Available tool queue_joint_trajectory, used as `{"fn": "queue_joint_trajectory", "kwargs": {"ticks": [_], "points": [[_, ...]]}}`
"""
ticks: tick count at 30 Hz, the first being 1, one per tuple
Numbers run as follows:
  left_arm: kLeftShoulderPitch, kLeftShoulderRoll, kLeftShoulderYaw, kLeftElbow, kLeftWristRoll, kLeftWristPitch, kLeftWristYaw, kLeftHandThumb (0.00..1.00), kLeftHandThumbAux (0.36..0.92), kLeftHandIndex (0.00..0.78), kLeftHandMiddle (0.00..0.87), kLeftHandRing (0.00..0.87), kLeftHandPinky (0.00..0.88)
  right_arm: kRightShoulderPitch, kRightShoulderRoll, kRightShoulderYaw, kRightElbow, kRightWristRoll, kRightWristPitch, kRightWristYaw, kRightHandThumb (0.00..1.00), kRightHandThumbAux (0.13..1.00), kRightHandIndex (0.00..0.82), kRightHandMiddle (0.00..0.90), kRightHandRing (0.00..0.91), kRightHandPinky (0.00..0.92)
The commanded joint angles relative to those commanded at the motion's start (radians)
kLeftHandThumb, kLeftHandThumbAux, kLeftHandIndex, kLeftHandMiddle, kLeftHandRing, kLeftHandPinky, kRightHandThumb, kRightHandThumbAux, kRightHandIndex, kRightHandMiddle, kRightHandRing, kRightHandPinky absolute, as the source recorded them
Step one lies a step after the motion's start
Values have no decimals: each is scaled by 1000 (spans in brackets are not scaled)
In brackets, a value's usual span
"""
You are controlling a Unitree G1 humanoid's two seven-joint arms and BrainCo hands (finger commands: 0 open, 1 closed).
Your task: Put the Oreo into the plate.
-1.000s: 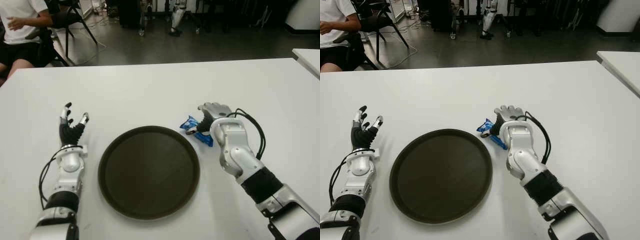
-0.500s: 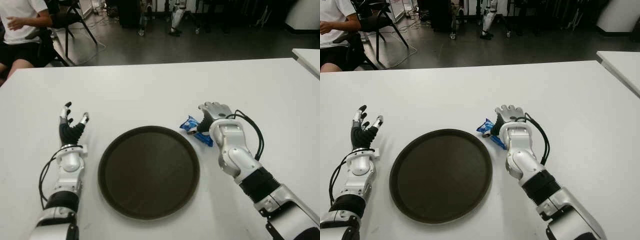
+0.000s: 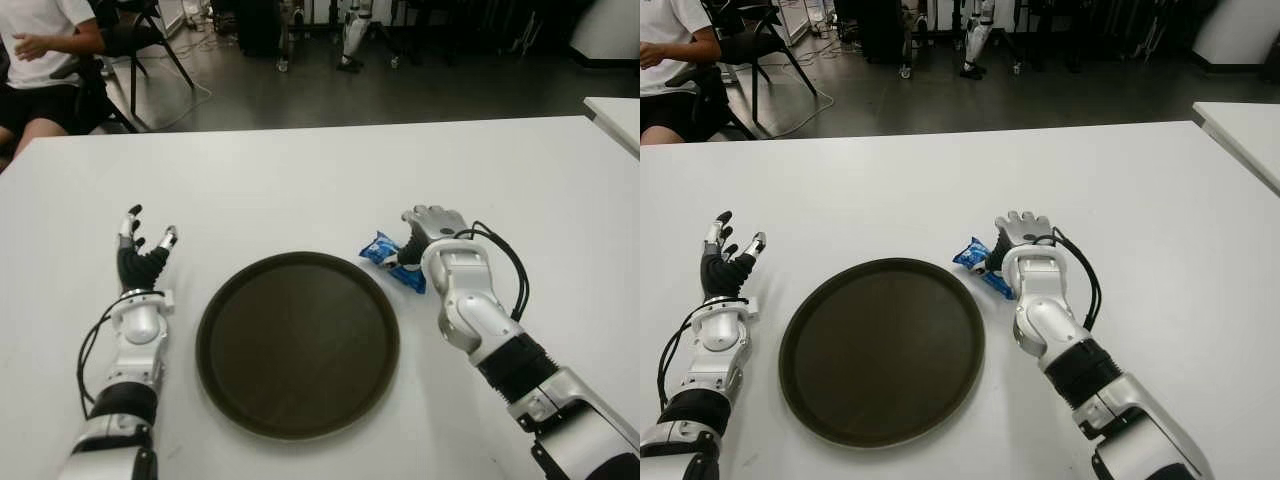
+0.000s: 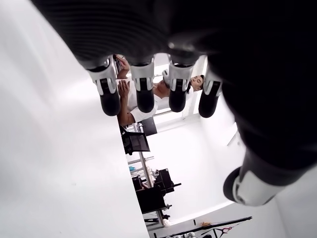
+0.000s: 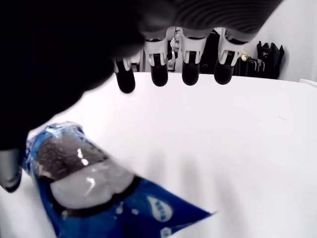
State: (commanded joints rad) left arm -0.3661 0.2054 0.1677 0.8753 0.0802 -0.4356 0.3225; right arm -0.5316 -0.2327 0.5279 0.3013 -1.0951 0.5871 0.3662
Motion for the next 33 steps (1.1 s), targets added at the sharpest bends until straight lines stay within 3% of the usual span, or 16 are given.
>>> {"fn": "queue_joint_trajectory", "kwargs": {"ticks": [9, 14, 21, 25, 29, 33], "points": [[-4, 6, -1, 12, 1, -6, -7, 0, 665, 45, 27, 0, 2, -2, -11, 5, 8, 11, -18, -20, 0, 463, 291, 69, 12, 0], [-4, 8, -1, 16, -1, -14, -13, 0, 673, 36, 22, 0, 0, -5, -13, 3, 11, 22, -18, -18, 0, 446, 257, 53, 7, 0], [-7, 8, 2, 25, -4, -29, -18, 0, 690, 33, 21, 0, 0, -2, -18, -1, 7, 32, -22, -27, 0, 463, 311, 74, 19, 0], [-9, 9, 4, 31, -5, -34, -17, 1, 672, 43, 25, 0, 0, -3, -17, -9, 2, 35, -13, -24, 0, 463, 269, 79, 31, 4], [-10, 7, 7, 33, -8, -31, -15, 15, 662, 44, 23, 0, 1, -9, -14, -10, 5, 36, 1, -7, 0, 448, 174, 66, 32, 21], [-10, 6, 9, 32, -10, -31, -17, 25, 661, 42, 22, 0, 3, -12, -15, -7, 5, 39, 6, 2, 0, 440, 148, 62, 31, 22]]}}
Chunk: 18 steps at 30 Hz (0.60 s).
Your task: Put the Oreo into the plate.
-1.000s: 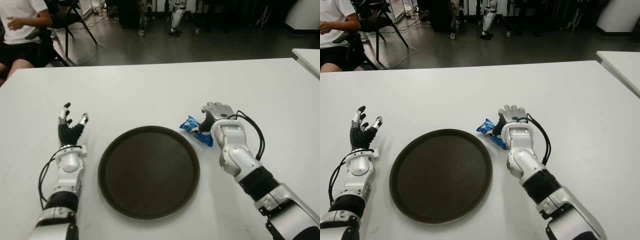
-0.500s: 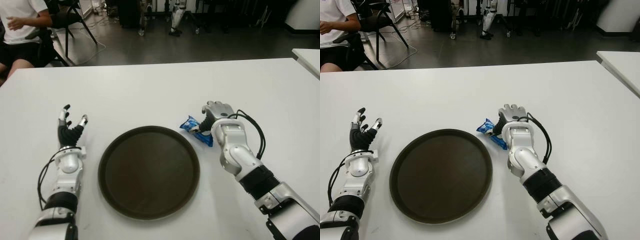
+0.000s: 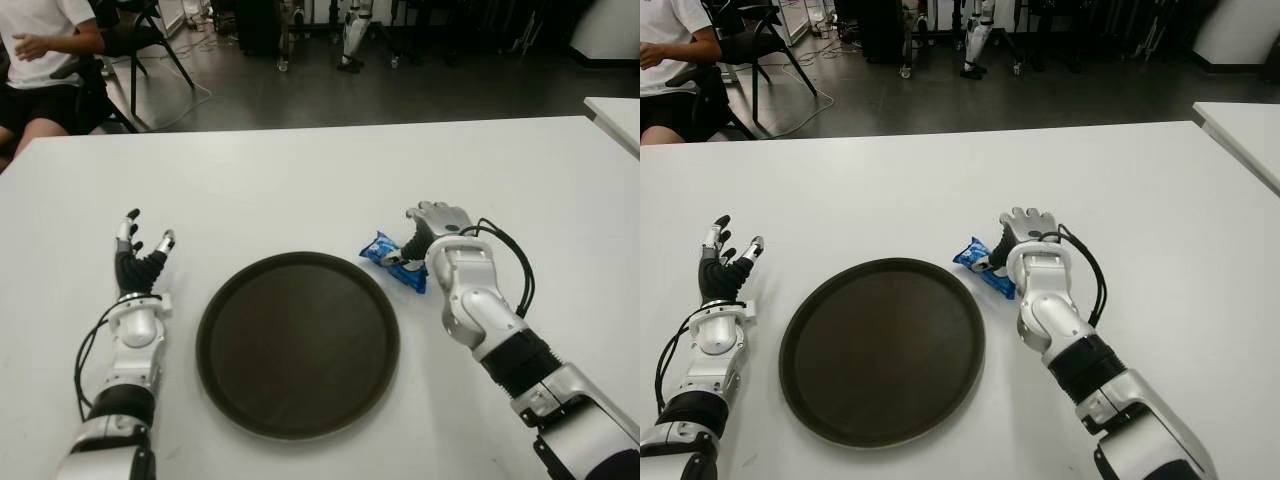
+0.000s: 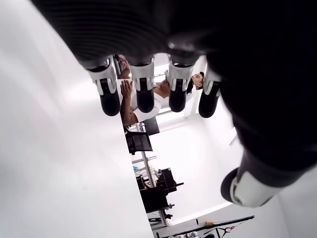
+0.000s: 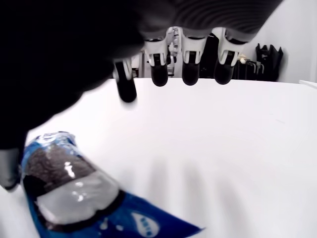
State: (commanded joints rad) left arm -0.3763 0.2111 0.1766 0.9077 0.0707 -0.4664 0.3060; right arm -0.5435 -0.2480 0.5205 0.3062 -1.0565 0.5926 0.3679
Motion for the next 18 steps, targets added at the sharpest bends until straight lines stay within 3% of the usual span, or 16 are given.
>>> {"fn": "queue_joint_trajectory", "kwargs": {"ticks": [2, 7, 18], "points": [[-1, -1, 1, 0, -2, 3, -2, 28, 663, 38, 20, 0, 1, -1, -4, 0, -2, 7, -6, 10, 0, 435, 152, 65, 30, 22], [1, 3, -1, -3, -6, 12, -5, 29, 672, 29, 12, 0, 0, 4, -10, 1, -9, 24, -22, 16, 0, 454, 287, 121, 64, 25], [4, 2, 1, -9, -14, 12, -17, 37, 669, 31, 21, 0, 12, -4, -2, 1, 0, 31, -6, 28, 0, 457, 181, 96, 81, 71]]}}
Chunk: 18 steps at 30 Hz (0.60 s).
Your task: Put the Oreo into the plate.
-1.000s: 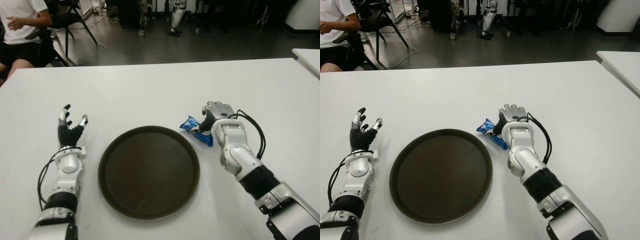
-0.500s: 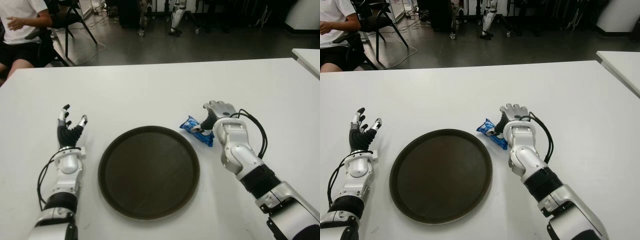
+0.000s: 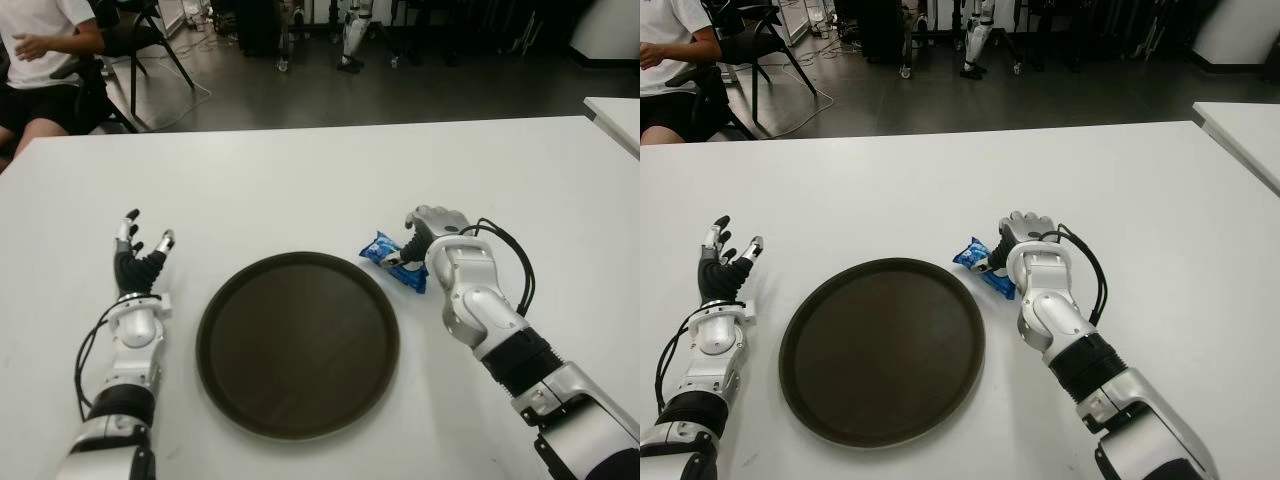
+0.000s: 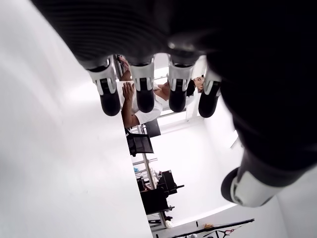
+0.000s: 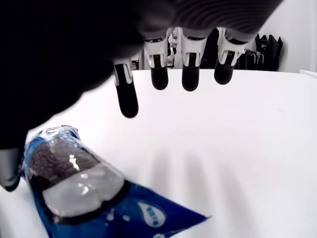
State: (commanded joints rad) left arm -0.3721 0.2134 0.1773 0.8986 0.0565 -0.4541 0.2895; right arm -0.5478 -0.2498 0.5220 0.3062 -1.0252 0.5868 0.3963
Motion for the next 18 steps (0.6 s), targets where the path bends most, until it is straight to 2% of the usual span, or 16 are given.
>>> {"fn": "queue_joint_trajectory", "kwargs": {"ticks": [9, 16, 18], "points": [[-1, -1, -2, 0, 3, -9, 1, 31, 637, 66, 26, 0, 0, -7, 4, 2, 9, 2, 13, 18, 0, 449, 103, 50, 32, 29], [4, 4, -7, -7, 14, -8, 6, 10, 639, 64, 26, 0, 0, -9, 7, 7, 23, 2, 8, 10, 0, 430, 117, 55, 28, 33], [4, 3, -6, -7, 12, -5, 6, 7, 647, 52, 24, 0, 0, -10, 8, 7, 29, 5, 3, 5, 0, 425, 145, 67, 32, 29]]}}
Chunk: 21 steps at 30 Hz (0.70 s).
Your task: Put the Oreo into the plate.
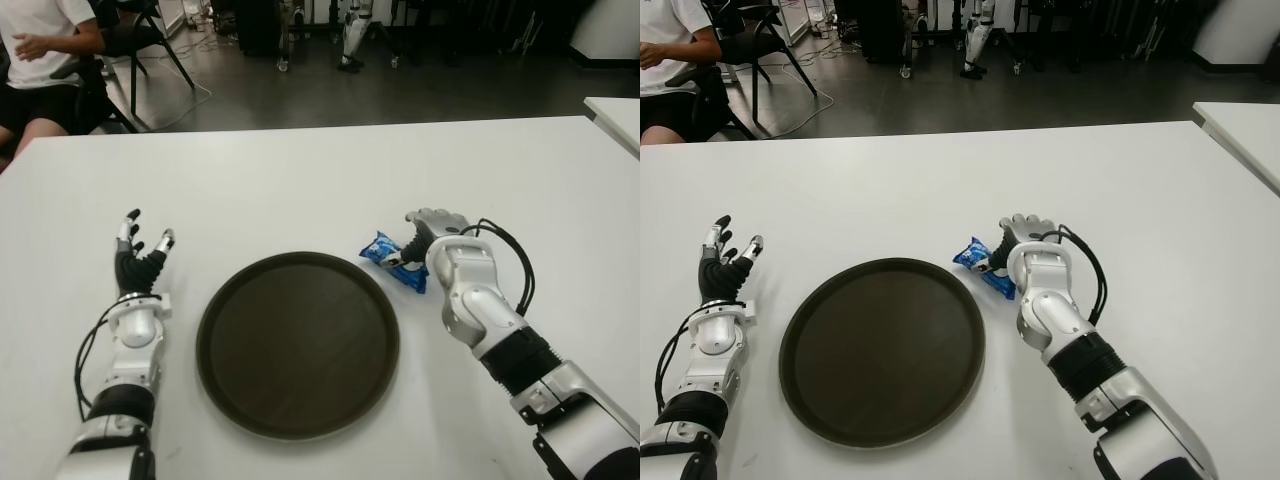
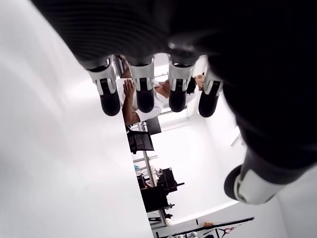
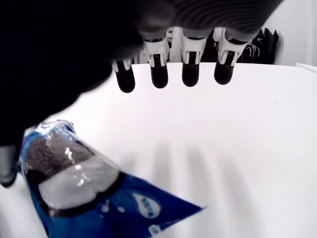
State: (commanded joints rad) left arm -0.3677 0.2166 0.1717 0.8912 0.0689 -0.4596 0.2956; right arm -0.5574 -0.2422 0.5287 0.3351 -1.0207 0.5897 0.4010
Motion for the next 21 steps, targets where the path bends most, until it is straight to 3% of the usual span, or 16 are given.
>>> {"fn": "queue_joint_trajectory", "kwargs": {"ticks": [4, 10, 21], "points": [[0, 0, 2, 1, -2, 1, 0, 7, 659, 43, 24, 0, 0, 1, 0, -3, 3, 8, -10, -6, 0, 422, 161, 80, 38, 26], [-5, 3, 1, 12, 3, 1, 7, 9, 662, 50, 31, 0, 0, 1, -3, -5, 6, 26, -27, -14, 0, 455, 252, 120, 55, 6], [-2, 4, 2, 15, 1, -12, 5, 16, 653, 60, 29, 0, 0, -4, -9, 6, 6, 32, -30, 8, 0, 483, 178, 103, 53, 0]]}}
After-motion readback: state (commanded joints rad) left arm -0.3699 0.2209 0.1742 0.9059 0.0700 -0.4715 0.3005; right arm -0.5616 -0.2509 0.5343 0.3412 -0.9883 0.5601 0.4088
